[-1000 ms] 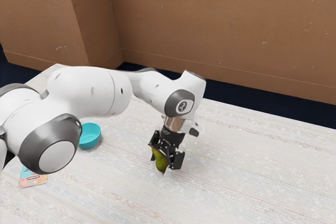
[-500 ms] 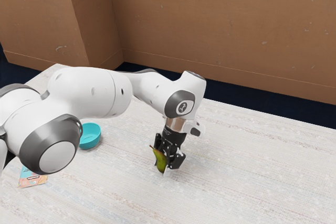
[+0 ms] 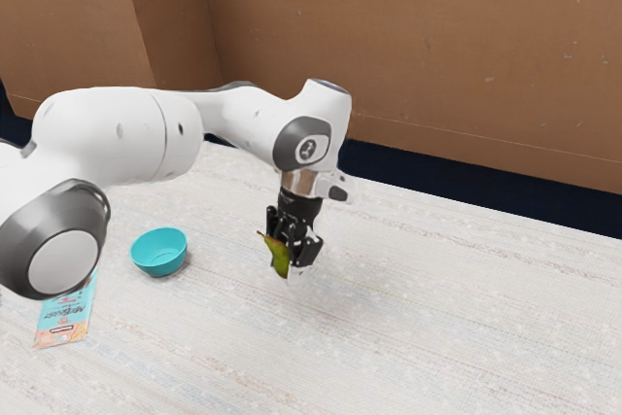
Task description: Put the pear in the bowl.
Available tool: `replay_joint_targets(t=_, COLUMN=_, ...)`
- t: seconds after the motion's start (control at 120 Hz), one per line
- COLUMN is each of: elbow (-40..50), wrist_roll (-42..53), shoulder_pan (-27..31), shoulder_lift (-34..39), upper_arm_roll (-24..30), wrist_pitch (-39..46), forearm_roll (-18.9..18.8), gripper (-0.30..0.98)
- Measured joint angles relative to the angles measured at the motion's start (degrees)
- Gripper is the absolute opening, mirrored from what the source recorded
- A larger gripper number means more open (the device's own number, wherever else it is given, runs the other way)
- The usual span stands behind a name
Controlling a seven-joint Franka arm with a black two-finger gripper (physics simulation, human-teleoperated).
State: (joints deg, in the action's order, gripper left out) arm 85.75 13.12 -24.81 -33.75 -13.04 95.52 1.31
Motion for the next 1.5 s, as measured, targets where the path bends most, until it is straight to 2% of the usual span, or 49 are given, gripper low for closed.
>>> replay_joint_targets(t=0.167, elbow=6.92, wrist_roll=0.48, shoulder_pan=5.52, shoulder_lift=7.26, upper_arm_roll=-0.02, wrist_pitch=1.0, forearm_roll=-2.86, gripper=0.12)
replay_joint_targets(t=0.342, elbow=15.59, wrist_roll=1.94, shoulder_pan=9.74, shoulder_lift=13.3, upper_arm_roll=-0.79, wrist_pitch=7.58, forearm_roll=-5.68, gripper=0.09)
replay_joint_targets(t=0.692, elbow=22.07, wrist_roll=7.73, shoulder_pan=17.73, shoulder_lift=15.52, upper_arm_roll=-2.35, wrist_pitch=21.67, forearm_roll=-7.75, gripper=0.03)
replay_joint_targets(t=1.2, elbow=26.12, wrist_roll=14.18, shoulder_pan=21.12, shoulder_lift=15.19, upper_arm_roll=-5.11, wrist_pitch=28.59, forearm_roll=-9.17, gripper=-0.06)
replay_joint_targets(t=1.25, elbow=26.12, wrist_roll=14.61, shoulder_pan=21.13, shoulder_lift=15.13, upper_arm_roll=-5.13, wrist_pitch=28.79, forearm_roll=-9.23, gripper=0.01)
replay_joint_targets(t=1.35, elbow=26.09, wrist_roll=16.11, shoulder_pan=21.11, shoulder_lift=15.07, upper_arm_roll=-5.11, wrist_pitch=28.67, forearm_roll=-8.25, gripper=0.33)
replay_joint_targets(t=1.5, elbow=26.07, wrist_roll=18.64, shoulder_pan=21.19, shoulder_lift=14.91, upper_arm_roll=-5.13, wrist_pitch=28.21, forearm_roll=-6.96, gripper=0.51)
